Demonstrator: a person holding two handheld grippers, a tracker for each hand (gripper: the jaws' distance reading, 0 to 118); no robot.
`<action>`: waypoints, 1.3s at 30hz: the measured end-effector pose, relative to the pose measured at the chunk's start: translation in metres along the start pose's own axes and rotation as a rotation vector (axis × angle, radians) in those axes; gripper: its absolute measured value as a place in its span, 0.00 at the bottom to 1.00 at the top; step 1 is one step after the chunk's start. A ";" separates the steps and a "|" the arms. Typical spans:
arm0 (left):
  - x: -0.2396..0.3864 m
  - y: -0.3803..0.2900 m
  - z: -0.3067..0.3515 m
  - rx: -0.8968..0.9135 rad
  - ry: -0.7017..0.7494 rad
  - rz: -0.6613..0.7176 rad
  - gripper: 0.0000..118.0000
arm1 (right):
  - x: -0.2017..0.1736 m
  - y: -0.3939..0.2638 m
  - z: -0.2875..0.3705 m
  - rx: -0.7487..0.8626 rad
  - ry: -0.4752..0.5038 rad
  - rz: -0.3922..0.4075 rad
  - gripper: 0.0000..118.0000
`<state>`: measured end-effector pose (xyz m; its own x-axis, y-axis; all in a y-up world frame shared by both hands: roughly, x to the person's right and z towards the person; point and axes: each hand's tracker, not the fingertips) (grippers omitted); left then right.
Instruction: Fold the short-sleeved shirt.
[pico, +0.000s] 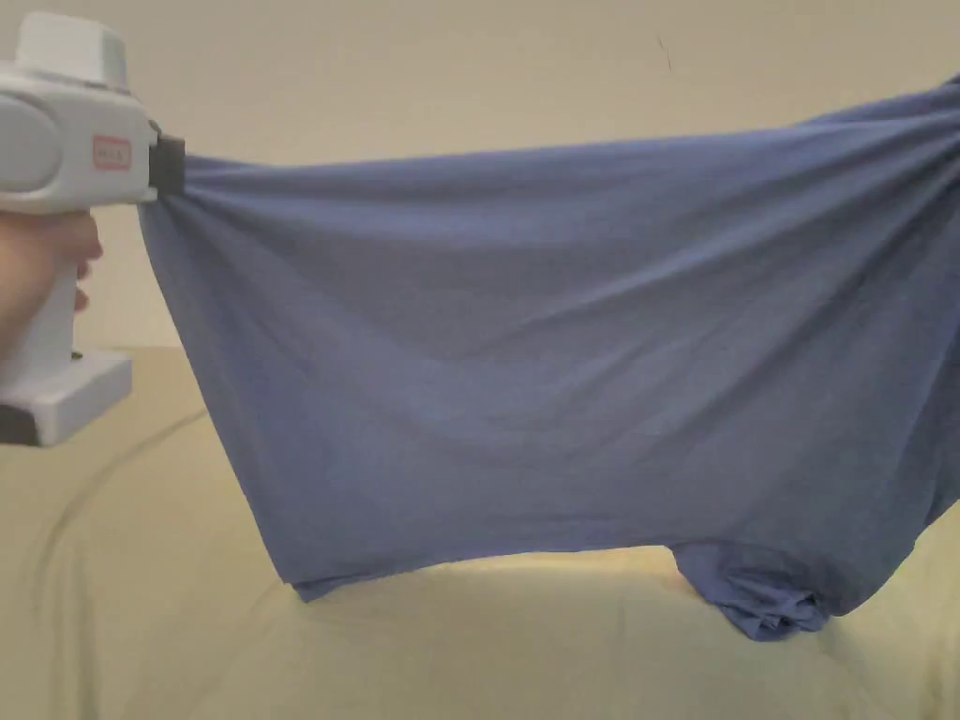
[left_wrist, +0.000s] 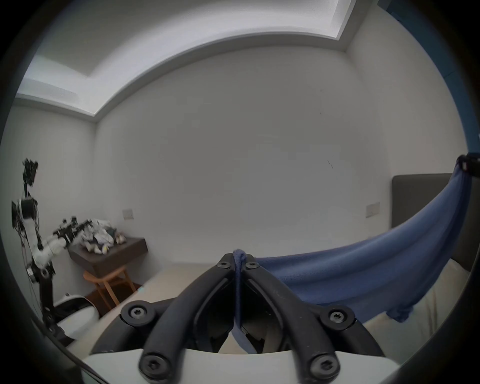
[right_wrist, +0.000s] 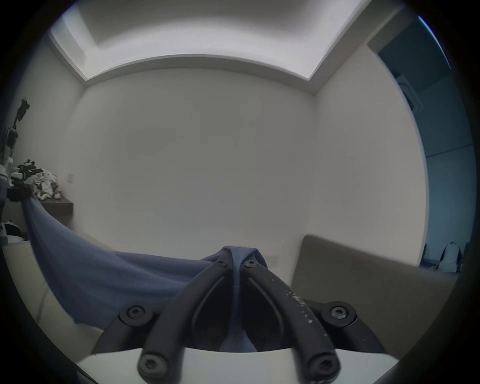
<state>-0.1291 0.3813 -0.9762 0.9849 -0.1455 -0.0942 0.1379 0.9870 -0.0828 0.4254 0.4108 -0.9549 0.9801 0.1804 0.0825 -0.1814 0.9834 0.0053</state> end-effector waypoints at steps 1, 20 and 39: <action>0.001 -0.019 0.006 -0.018 -0.017 -0.002 0.01 | -0.001 -0.020 0.005 -0.015 0.014 -0.008 0.05; -0.016 -0.280 0.323 -0.333 -0.162 0.099 0.01 | -0.009 -0.290 0.362 -0.396 0.123 -0.093 0.05; -0.036 -0.364 0.509 -0.594 -0.195 0.144 0.01 | -0.006 -0.330 0.538 -0.620 0.145 0.063 0.05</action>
<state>-0.1613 0.0622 -0.4378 0.9979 0.0565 0.0319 -0.0242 0.7813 -0.6237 0.4363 0.0744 -0.4209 0.9778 0.1967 -0.0722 -0.2019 0.7922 -0.5759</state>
